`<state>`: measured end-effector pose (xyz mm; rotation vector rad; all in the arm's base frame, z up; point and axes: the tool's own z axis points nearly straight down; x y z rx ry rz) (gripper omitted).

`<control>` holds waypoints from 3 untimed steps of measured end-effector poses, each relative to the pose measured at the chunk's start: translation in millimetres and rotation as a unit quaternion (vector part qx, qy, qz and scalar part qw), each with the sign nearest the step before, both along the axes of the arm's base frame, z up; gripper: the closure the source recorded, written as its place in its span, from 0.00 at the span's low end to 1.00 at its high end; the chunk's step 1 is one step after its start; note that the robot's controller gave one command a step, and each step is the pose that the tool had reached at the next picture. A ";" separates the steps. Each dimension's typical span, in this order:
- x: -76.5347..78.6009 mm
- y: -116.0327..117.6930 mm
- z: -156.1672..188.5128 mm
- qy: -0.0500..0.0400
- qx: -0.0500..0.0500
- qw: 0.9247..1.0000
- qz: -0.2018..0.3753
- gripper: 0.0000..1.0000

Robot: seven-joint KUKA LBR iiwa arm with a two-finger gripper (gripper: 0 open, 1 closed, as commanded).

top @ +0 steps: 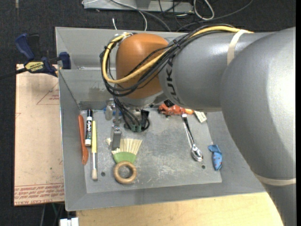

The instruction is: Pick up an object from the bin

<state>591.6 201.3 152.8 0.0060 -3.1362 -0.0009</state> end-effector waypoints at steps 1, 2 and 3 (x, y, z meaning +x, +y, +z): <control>2.1 -0.7 3.5 -0.003 0.001 1.000 -0.002 0.00; -22.2 -26.3 -49.5 -0.006 0.002 0.995 0.099 0.00; -42.1 -40.0 -38.9 -0.003 0.002 0.995 0.105 0.00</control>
Offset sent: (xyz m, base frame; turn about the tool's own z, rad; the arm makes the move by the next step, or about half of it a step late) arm -0.0377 -0.0436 -0.0828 -0.3088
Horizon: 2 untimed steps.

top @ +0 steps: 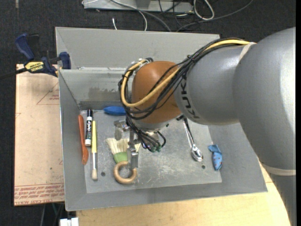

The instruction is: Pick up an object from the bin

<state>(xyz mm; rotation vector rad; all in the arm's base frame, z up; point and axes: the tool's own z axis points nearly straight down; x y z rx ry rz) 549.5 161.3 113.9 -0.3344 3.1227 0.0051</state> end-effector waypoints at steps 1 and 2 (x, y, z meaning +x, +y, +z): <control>-2.9 -2.2 -2.5 0.001 -0.001 1.000 0.008 0.00; -8.0 -9.0 -38.9 -0.001 0.001 0.991 -0.137 0.00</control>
Offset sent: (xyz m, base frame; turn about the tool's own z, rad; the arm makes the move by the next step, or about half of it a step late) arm -0.0093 -0.0108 -0.0439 0.2825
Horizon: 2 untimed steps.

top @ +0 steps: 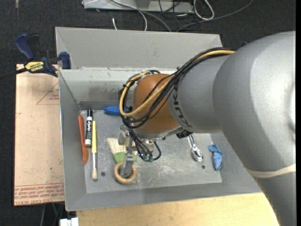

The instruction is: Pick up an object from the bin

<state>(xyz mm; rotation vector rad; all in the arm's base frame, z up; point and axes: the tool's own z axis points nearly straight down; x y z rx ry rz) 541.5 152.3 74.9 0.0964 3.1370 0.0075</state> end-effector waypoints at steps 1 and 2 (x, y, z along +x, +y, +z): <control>-1.8 -4.7 -2.9 0.000 0.002 0.999 0.046 1.00; -1.8 -4.7 -2.8 0.000 0.002 0.999 0.046 1.00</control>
Offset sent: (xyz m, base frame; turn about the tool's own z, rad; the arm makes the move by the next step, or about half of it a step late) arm 0.0000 0.0000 0.0000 0.0000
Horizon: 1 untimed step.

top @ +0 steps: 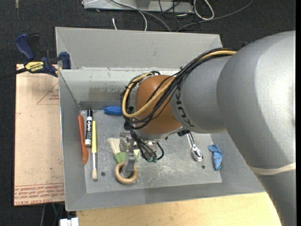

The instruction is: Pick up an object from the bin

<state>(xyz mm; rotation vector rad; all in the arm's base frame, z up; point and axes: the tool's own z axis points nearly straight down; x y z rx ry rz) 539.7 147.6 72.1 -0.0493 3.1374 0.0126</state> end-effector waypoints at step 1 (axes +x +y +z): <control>-2.5 -1.2 39.1 0.004 -0.001 1.000 0.000 1.00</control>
Offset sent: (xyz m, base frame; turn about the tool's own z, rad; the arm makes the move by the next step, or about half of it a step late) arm -0.0028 -0.0010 0.0965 0.0003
